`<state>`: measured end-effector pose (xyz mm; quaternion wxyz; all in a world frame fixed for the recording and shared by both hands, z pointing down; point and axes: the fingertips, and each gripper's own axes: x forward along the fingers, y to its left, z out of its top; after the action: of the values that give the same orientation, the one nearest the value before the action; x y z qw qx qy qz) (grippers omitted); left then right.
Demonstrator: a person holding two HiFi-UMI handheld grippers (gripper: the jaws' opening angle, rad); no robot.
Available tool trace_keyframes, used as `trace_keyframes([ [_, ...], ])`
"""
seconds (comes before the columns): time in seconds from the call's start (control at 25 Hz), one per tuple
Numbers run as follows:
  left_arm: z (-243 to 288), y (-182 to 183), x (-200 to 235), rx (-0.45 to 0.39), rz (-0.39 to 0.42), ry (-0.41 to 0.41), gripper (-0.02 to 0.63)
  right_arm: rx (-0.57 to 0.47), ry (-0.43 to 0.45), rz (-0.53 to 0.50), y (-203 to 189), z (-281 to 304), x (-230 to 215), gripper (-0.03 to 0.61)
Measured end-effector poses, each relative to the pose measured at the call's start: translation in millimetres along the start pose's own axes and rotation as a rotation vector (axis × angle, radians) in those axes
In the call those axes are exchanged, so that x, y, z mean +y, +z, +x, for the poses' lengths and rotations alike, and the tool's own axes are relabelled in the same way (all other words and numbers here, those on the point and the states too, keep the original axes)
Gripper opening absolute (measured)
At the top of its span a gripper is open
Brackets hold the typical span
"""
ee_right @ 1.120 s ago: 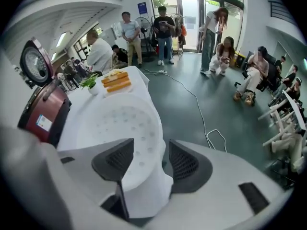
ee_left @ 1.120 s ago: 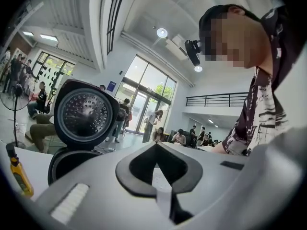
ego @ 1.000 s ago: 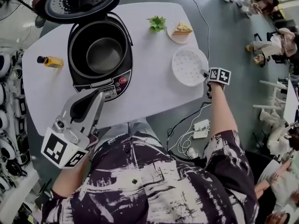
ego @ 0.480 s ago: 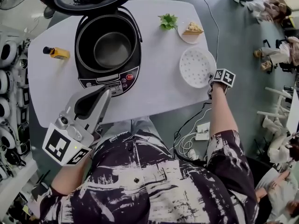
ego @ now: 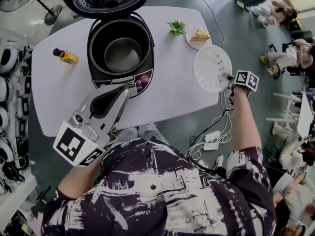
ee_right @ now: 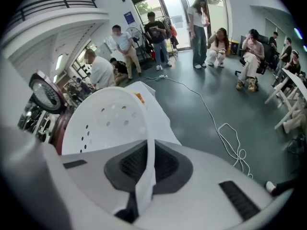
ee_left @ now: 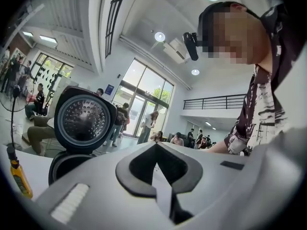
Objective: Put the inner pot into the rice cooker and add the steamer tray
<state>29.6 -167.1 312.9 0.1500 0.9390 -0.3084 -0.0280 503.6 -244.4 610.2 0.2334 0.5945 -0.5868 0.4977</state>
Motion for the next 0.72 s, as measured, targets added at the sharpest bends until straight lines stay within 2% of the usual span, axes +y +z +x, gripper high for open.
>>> trace_keyframes([
  [0.12,-8.8,8.0,-4.8,-0.038,-0.005,-0.024,0.005,-0.058,0.103,-0.098,35.8,-37.3,64.2,0.001],
  [0.28,-29.5,15.8,-7.4,-0.077,-0.007,-0.038,0.005,-0.126,0.243,-0.261,74.4,-77.8,180.3,0.001],
  [0.48,-66.7,24.6,1.8,-0.123,-0.007,-0.006,0.005,-0.12,0.415,-0.451,79.0,-80.8,342.9,0.0],
  [0.6,-87.6,29.4,3.4,-0.147,-0.011,0.025,0.005,-0.067,0.429,-0.555,63.3,-58.4,406.1,0.0],
  [0.72,-111.2,34.5,8.9,-0.17,-0.005,0.067,0.005,-0.014,0.385,-0.603,49.4,-25.7,438.8,0.002],
])
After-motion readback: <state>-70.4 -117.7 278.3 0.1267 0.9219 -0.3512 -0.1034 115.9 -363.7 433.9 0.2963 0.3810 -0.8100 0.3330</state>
